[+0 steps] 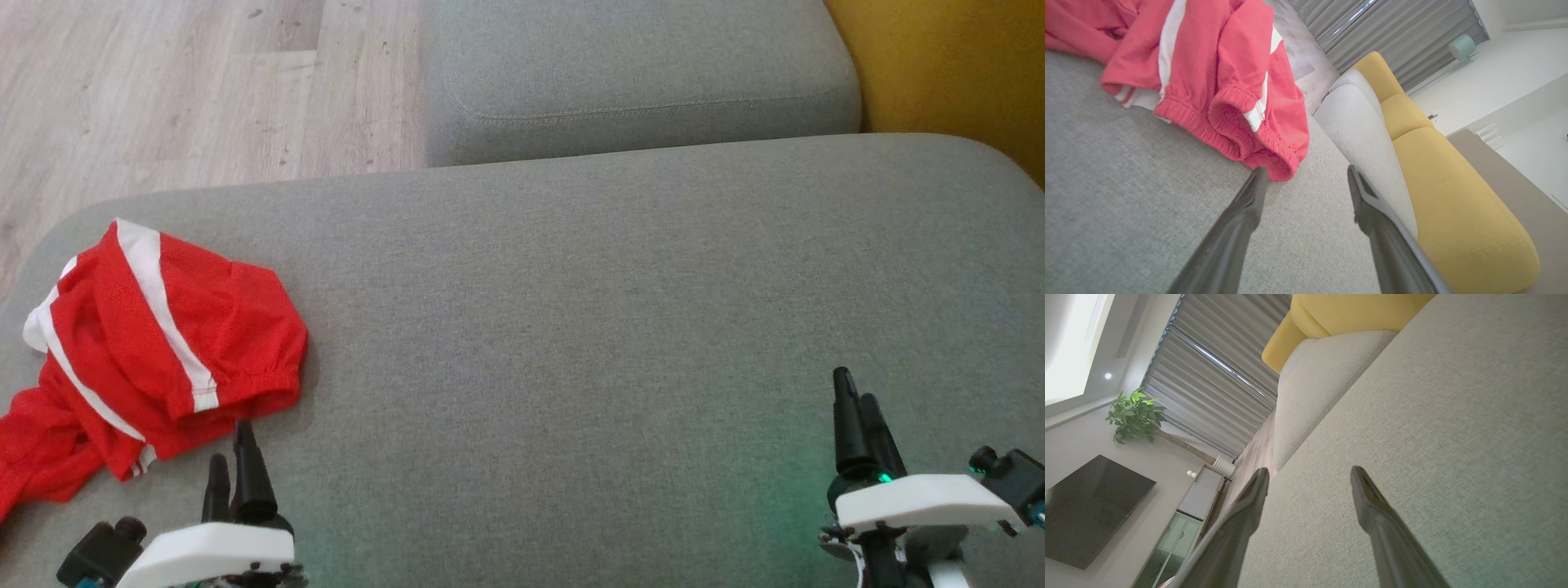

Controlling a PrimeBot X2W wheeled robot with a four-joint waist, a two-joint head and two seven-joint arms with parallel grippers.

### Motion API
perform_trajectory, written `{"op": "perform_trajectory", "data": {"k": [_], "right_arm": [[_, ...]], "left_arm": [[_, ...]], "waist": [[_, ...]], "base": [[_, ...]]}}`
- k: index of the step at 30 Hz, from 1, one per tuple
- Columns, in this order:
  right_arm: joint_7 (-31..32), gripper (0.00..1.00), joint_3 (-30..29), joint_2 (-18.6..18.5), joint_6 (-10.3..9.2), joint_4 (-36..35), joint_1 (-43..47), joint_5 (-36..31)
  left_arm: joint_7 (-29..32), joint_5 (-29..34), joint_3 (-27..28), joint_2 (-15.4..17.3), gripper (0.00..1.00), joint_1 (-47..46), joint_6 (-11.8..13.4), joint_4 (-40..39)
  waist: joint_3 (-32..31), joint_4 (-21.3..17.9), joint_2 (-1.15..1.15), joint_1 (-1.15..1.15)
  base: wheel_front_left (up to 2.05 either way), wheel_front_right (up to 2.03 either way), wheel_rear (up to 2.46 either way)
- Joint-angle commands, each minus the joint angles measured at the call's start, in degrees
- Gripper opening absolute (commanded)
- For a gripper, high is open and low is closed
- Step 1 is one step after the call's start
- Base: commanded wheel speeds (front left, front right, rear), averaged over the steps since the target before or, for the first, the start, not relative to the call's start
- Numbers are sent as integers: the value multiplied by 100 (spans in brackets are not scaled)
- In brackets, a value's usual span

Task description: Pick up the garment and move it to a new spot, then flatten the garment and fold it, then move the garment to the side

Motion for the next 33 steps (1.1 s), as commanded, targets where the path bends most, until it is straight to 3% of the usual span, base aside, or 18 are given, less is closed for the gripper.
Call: {"op": "perform_trajectory", "data": {"k": [1, 33], "right_arm": [[-68, 100, 88, -30, 20, -238, -174, -153], [-592, 100, 258, -42, 32, -323, -107, -2225]], "left_arm": [[-61, 150, 41, 29, 100, -96, 14, -243], [-587, 2372, -327, 37, 100, 36, 266, -612]], "waist": [[-2, 0, 0, 0], [-94, -5, 0, 0]], "base": [[0, 0, 0], [0, 0, 0]]}}
